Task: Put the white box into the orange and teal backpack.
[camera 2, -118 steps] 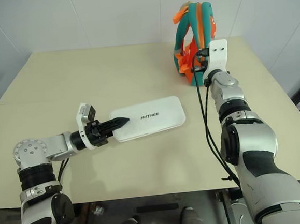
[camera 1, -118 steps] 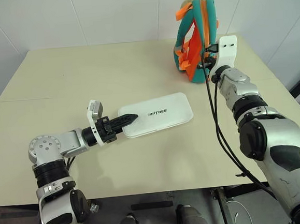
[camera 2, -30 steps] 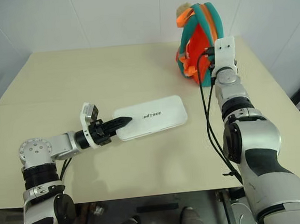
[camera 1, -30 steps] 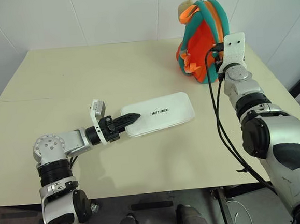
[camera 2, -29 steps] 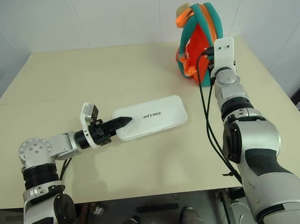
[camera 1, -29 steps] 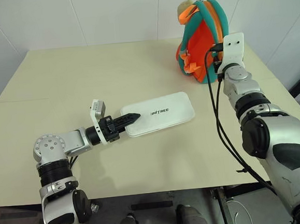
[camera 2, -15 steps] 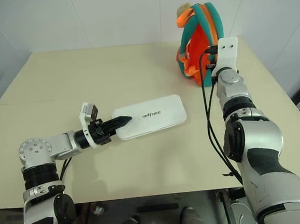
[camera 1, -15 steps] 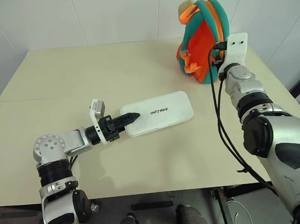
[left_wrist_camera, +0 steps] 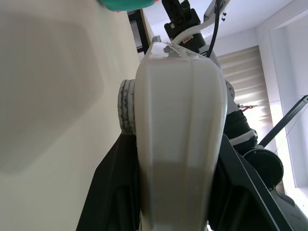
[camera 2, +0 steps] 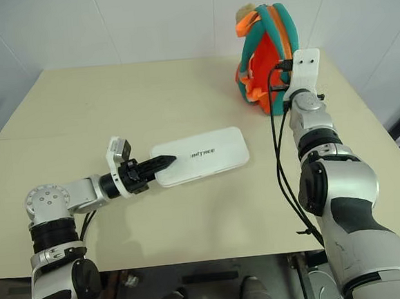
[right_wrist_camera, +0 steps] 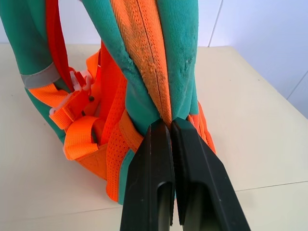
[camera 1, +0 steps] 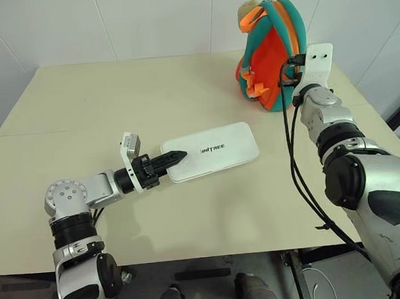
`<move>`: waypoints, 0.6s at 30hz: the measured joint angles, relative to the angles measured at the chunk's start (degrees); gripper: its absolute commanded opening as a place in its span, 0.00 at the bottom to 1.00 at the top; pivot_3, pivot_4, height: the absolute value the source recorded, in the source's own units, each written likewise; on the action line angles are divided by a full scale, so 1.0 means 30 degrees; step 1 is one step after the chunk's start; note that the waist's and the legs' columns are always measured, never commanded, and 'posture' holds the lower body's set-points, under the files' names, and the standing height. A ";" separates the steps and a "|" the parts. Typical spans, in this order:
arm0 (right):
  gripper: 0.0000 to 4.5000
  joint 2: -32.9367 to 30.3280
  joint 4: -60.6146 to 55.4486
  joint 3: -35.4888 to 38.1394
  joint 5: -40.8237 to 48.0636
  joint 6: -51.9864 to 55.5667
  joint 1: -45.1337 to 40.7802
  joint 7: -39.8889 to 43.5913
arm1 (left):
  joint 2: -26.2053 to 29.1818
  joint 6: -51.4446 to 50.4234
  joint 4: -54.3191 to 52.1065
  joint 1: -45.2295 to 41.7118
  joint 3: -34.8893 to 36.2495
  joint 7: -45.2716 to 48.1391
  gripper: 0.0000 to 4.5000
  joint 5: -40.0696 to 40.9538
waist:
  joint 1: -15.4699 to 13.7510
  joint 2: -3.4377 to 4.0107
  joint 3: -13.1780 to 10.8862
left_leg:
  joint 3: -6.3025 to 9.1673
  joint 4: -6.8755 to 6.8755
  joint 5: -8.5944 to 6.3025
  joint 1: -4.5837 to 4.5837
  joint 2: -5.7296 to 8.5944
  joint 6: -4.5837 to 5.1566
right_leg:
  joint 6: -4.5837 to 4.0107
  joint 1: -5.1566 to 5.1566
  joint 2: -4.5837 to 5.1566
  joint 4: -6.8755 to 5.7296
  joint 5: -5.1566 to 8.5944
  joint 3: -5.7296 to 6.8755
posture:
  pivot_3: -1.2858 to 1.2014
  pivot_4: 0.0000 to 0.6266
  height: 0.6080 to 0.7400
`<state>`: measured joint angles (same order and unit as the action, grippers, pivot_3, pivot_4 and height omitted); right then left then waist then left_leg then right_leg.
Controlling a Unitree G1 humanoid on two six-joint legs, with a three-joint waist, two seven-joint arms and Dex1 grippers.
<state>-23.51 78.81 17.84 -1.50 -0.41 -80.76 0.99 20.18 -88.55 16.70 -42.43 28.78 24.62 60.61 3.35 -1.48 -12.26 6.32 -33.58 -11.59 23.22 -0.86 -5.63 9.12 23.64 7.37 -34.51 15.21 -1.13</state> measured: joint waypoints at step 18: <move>0.00 0.0806 -1.3405 -0.0137 0.2152 0.4909 0.6648 -0.0252 | 0.0415 0.0167 0.1895 -0.0870 -0.0555 0.0598 0.28 -0.0239 | -0.0106 0.0009 -0.0004 | -0.0008 0.0083 0.0002 0.0021 0.0002 -0.0003 | 0.0035 0.0028 0.0005 0.0019 0.0023 -0.0001 | 0.52 0.24 1.00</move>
<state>-21.09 38.60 17.43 4.96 14.32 -60.82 0.23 21.42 -88.05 22.39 -45.04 27.12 26.41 59.90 3.04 -1.45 -12.27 6.29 -33.33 -11.58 23.28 -0.85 -5.64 9.23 23.73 7.39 -34.46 15.28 -1.14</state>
